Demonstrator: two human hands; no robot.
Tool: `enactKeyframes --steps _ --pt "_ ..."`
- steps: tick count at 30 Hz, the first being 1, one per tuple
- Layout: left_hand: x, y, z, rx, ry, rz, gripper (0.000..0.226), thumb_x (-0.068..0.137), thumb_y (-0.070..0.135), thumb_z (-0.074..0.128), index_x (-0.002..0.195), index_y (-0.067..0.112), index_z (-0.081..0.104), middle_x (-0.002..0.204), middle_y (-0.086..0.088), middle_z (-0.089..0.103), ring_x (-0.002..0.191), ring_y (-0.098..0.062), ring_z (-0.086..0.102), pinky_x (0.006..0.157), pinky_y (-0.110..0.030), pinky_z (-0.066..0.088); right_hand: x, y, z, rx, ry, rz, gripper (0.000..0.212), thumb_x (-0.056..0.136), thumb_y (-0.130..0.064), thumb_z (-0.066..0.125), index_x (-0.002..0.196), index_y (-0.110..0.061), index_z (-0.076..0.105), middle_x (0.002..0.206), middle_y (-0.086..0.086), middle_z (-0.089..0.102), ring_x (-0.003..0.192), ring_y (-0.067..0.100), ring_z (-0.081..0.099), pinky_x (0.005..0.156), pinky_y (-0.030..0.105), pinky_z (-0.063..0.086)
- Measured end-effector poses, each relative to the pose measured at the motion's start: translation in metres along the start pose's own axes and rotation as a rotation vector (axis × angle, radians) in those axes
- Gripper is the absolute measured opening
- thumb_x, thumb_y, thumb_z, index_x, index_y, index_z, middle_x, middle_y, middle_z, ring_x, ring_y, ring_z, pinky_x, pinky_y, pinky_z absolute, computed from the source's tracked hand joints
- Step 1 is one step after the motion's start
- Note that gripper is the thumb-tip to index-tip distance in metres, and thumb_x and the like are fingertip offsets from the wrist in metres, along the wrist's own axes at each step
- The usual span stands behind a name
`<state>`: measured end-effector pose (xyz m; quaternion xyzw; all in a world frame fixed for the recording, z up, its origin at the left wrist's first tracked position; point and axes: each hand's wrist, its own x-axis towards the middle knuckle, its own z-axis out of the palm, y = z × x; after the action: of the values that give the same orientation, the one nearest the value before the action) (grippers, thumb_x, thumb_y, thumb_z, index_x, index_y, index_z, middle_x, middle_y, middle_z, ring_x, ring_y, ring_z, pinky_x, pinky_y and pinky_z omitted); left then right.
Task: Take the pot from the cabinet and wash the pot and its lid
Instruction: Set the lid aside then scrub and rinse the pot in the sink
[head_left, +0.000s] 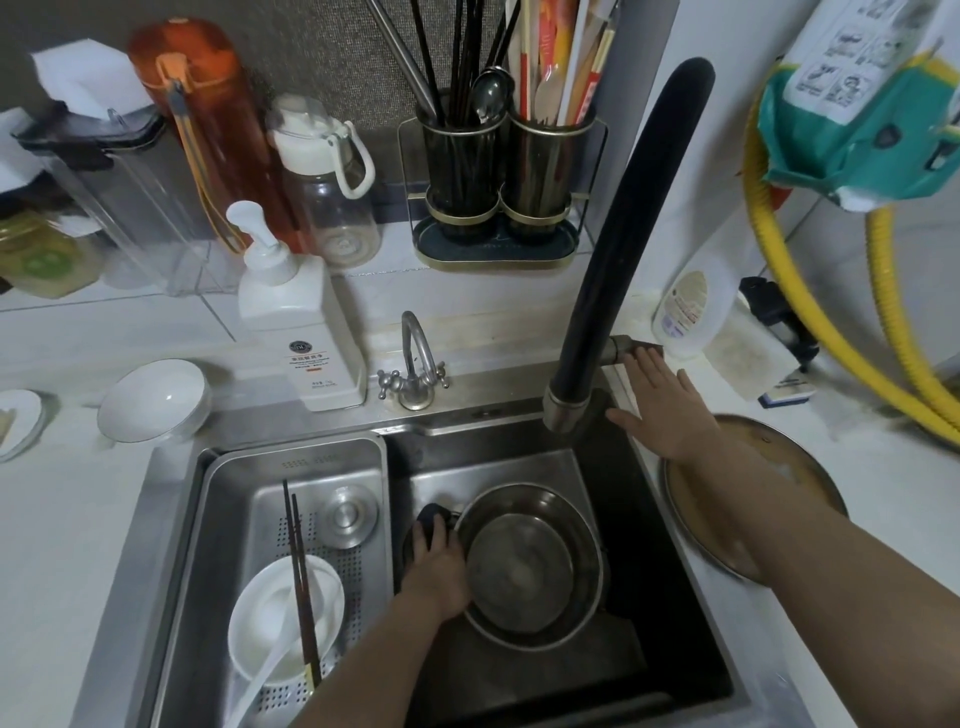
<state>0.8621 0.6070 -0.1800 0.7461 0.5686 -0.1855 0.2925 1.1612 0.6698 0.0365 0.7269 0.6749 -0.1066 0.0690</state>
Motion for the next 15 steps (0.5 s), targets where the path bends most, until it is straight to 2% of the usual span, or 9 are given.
enactKeyframes --steps 15 --pt "-0.0061 -0.0001 -0.0065 0.029 0.000 0.025 0.084 0.079 0.047 0.030 0.151 0.007 0.013 0.160 -0.012 0.007 0.145 -0.042 -0.013 0.119 -0.052 -0.007 -0.0030 0.0021 0.0002 0.039 -0.006 -0.005 0.072 0.096 -0.047 0.037 0.150 -0.013 0.003 0.160 0.006 -0.001 0.147 0.021 -0.004 0.119 0.041 0.006"
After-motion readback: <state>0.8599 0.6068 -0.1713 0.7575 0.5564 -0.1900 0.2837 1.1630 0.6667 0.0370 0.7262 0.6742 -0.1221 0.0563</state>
